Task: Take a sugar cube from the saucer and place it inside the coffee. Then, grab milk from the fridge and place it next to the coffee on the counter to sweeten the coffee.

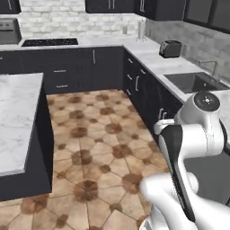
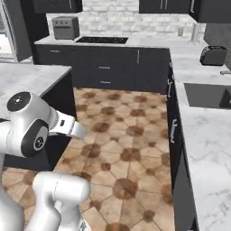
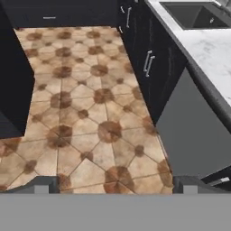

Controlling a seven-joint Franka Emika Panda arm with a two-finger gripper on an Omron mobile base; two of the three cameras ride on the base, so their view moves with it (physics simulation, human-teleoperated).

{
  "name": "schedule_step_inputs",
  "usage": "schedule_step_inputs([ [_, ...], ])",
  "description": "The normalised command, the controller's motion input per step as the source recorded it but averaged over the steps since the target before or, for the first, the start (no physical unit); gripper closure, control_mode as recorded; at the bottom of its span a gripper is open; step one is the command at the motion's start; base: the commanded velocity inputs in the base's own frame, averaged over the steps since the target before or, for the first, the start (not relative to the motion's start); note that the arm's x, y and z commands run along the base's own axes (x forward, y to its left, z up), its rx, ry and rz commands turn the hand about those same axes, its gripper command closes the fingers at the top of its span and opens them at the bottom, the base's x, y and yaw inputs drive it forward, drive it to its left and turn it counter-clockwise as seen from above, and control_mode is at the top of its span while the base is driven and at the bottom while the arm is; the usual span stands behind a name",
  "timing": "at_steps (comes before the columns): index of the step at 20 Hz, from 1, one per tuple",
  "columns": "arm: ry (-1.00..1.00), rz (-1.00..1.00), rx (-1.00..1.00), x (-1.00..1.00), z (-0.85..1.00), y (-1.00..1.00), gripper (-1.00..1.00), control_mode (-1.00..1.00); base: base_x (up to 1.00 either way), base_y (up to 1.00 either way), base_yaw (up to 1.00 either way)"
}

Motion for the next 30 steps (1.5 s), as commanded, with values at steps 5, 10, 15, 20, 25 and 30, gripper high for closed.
schedule_step_inputs([
  [5, 0.00, 0.00, 0.00, 0.00, 0.00, 0.00, -1.00, 1.00, 0.13, 0.38, 0.69],
  [10, 0.00, 0.00, 0.00, 0.00, 0.00, 0.00, -1.00, 1.00, 0.42, 0.09, 0.53],
  [15, 0.00, 0.00, 0.00, 0.00, 0.00, 0.00, -1.00, 1.00, 0.91, -0.18, 0.31],
  [20, 0.00, 0.00, 0.00, 0.00, 0.00, 0.00, -1.00, 1.00, 1.00, -0.67, 0.19],
  [25, 0.00, 0.00, 0.00, 0.00, 0.00, 0.00, -1.00, 1.00, 1.00, -0.76, 0.18],
  [30, 0.00, 0.00, 0.00, 0.00, 0.00, 0.00, -1.00, 1.00, 1.00, -0.87, 0.17],
])
